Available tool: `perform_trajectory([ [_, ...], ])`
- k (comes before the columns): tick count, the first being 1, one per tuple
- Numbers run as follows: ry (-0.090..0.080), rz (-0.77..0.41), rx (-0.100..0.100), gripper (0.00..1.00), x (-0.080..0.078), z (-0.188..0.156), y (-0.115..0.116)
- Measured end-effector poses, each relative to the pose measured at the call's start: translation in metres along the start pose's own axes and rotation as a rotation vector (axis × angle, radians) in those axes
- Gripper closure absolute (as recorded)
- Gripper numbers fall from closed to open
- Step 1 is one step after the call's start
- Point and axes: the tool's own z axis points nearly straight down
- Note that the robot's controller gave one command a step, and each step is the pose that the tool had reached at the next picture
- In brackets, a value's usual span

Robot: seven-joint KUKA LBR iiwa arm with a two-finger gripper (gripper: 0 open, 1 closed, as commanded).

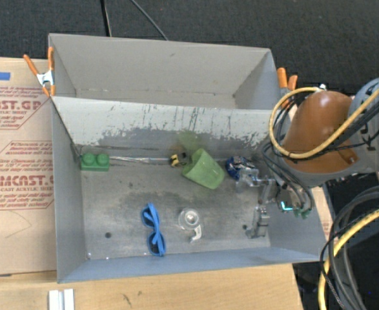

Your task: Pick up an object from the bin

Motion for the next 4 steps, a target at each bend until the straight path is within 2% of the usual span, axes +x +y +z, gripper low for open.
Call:
perform_trajectory([
  [1, -0.01, 0.354, -0.001, 0.0, -0.076, 0.023, -0.015],
  [2, -0.02, 0.304, -0.001, 0.0, -0.088, 0.086, -0.016],
  [3, -0.01, 0.303, 0.0, 1.0, -0.086, 0.086, -0.016],
  [4, -0.01, 0.303, 0.0, 0.0, -0.086, 0.086, -0.016],
])
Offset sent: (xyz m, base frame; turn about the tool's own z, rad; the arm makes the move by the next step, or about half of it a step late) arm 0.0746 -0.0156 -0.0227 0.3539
